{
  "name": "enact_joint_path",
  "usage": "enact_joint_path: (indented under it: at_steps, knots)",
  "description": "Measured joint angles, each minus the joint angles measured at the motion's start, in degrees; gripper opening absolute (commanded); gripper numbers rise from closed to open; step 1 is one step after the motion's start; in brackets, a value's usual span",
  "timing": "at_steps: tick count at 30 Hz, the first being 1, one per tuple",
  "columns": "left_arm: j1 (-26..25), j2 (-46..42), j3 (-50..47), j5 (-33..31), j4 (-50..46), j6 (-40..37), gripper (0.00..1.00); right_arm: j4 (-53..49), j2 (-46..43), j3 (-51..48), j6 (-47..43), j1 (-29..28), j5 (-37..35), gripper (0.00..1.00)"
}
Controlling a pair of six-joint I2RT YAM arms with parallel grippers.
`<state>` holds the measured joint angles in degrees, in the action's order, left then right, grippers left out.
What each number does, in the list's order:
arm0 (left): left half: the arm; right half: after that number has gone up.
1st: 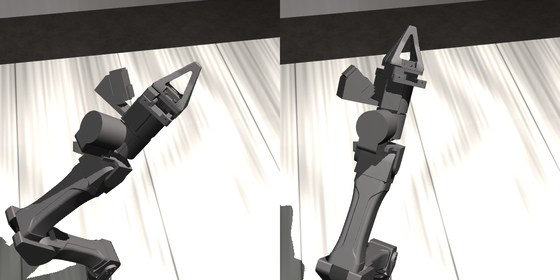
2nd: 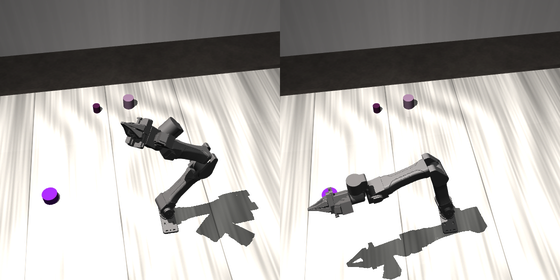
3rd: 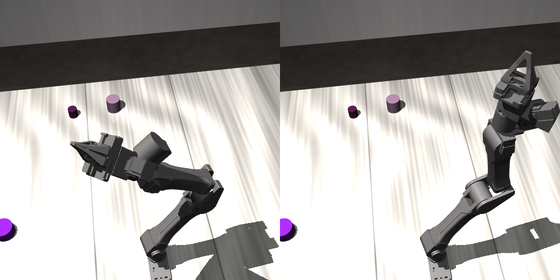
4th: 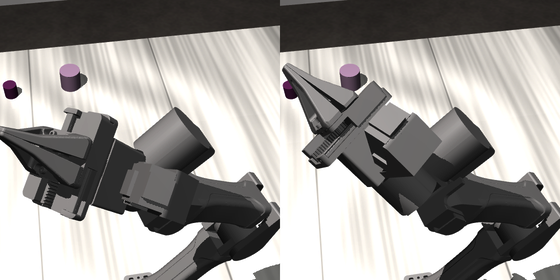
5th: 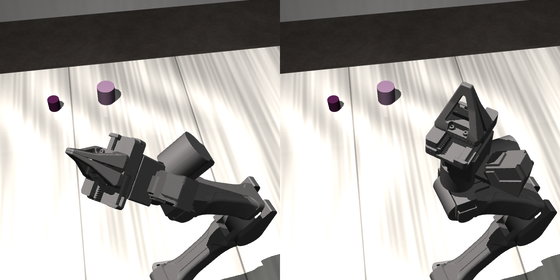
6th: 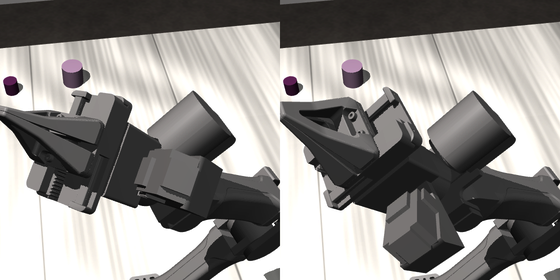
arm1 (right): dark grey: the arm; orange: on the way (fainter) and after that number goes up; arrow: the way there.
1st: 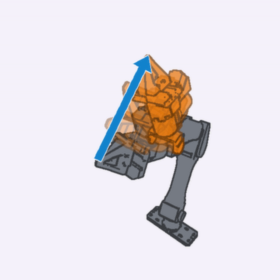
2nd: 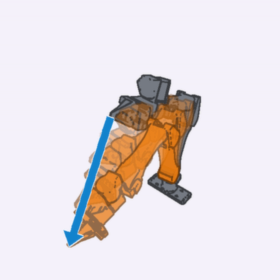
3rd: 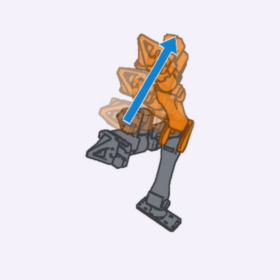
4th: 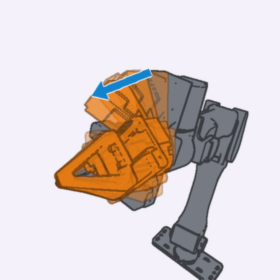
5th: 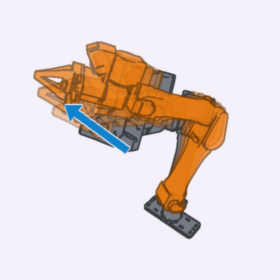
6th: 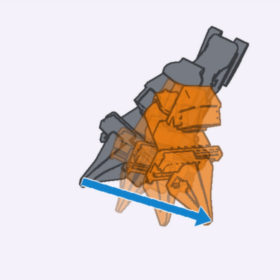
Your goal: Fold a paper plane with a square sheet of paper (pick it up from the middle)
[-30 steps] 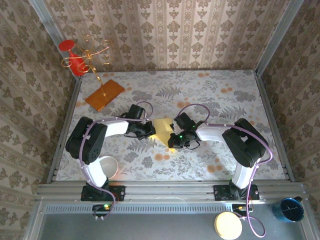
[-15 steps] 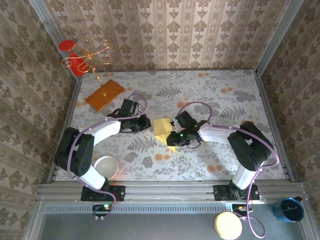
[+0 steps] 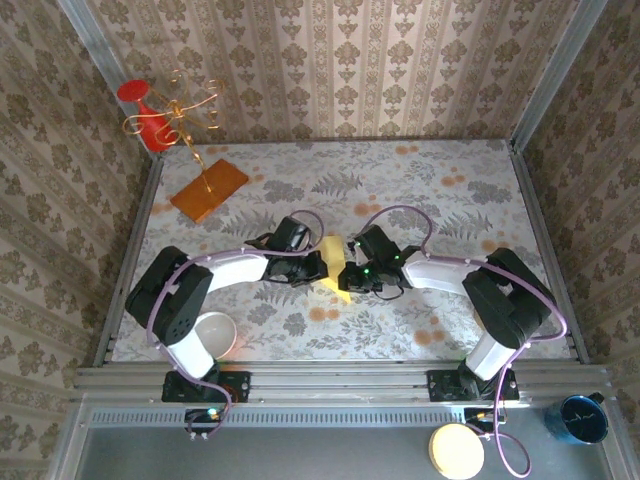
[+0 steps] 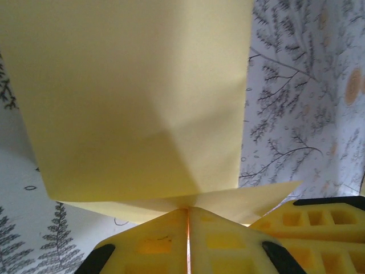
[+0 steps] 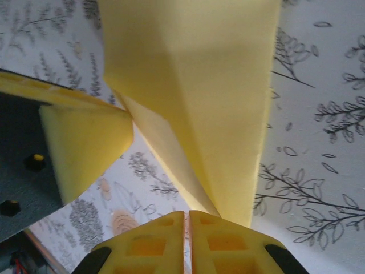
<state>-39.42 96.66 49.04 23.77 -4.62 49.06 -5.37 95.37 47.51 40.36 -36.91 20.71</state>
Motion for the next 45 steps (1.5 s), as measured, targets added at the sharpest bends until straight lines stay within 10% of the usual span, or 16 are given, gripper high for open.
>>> enact_joint_path:
  at_steps: [34,45]
  knots:
    - [0.61,5.62,2.78,0.11,-0.07,-0.13,0.08,-1.73,4.39,1.53,-1.11,-0.04,1.22,0.1]
    - [8.33,5.73,-0.15,5.9,3.52,-4.55,0.11,-2.56,4.59,1.57,-2.67,-0.02,0.92,0.08]
